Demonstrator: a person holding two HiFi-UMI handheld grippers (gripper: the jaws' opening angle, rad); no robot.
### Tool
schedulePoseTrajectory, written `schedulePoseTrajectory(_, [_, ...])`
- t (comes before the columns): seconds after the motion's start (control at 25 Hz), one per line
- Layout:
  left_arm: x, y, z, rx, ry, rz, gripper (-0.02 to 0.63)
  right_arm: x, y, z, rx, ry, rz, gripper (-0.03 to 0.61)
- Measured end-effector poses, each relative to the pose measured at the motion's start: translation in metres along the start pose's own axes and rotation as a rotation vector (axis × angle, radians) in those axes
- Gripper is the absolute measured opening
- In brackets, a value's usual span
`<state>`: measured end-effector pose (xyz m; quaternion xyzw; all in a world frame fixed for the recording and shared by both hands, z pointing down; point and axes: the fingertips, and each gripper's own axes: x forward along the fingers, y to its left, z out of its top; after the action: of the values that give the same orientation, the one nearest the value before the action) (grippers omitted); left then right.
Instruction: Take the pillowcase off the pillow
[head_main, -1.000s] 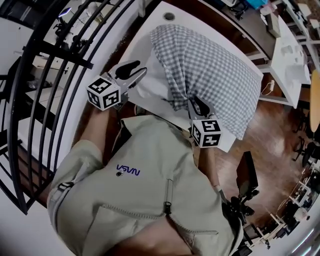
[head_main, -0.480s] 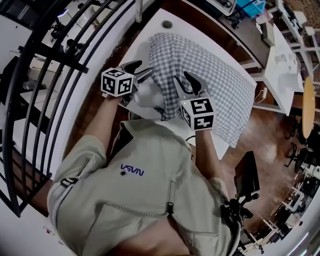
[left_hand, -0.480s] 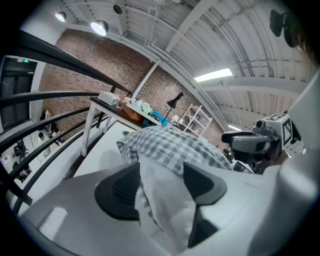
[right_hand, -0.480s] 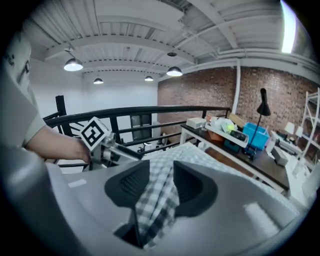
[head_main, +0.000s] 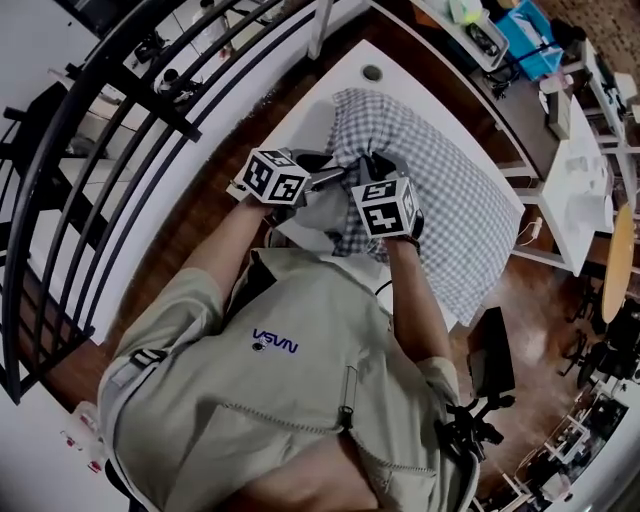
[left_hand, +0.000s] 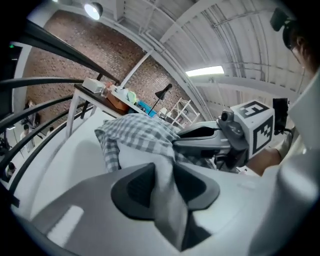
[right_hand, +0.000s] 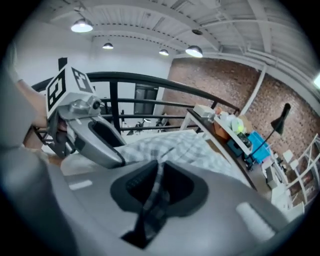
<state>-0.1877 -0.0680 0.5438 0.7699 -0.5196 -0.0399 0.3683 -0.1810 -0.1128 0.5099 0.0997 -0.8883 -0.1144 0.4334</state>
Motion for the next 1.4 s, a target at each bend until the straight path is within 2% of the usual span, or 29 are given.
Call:
schedulePoseTrajectory(0.08, [-0.008,-0.004,0.010,0.030,-0.029,-0.001,0.100,-0.010,-0.006,0.010,0.016,-0.041,-0.012,0.031])
schedulePoseTrajectory(0.24, [-0.021,-0.015,0.024,0.145,-0.048,0.007,0.055,-0.029,-0.018,0.022,0.039,-0.107,-0.057,0.017])
schedulePoseTrajectory(0.4, [-0.034,-0.018,0.021,0.201,-0.048,0.030,0.044,-0.047,-0.054,0.008,0.086,-0.119,-0.184,0.009])
schedulePoseTrajectory(0.6, [-0.059,-0.020,-0.007,0.198,-0.065,0.016,0.043,-0.068,-0.115,-0.049,0.237,-0.079,-0.326,0.009])
schedulePoseTrajectory(0.72, [-0.066,-0.013,-0.033,0.174,-0.051,0.029,0.043,-0.066,-0.129,-0.096,0.315,-0.017,-0.348,0.009])
schedulePoseTrajectory(0.8, [-0.062,-0.007,-0.044,0.123,-0.048,0.047,0.043,-0.055,-0.124,-0.121,0.326,0.025,-0.329,0.009])
schedulePoseTrajectory(0.92, [-0.052,-0.003,-0.048,0.059,-0.051,0.068,0.049,-0.042,-0.112,-0.131,0.261,0.077,-0.313,0.009])
schedulePoseTrajectory(1.04, [-0.058,-0.009,-0.037,0.049,-0.085,0.057,0.112,-0.039,-0.111,-0.129,0.233,0.081,-0.312,0.009])
schedulePoseTrajectory(1.16, [-0.076,-0.017,-0.005,0.088,-0.170,0.077,0.110,-0.040,-0.112,-0.129,0.255,0.053,-0.304,0.009])
schedulePoseTrajectory(1.28, [-0.077,-0.012,0.033,0.118,-0.241,0.148,0.110,-0.043,-0.111,-0.127,0.237,0.030,-0.321,0.009])
schedulePoseTrajectory(1.4, [-0.050,0.013,0.056,0.105,-0.215,0.254,0.126,-0.045,-0.108,-0.123,0.217,0.015,-0.329,0.009])
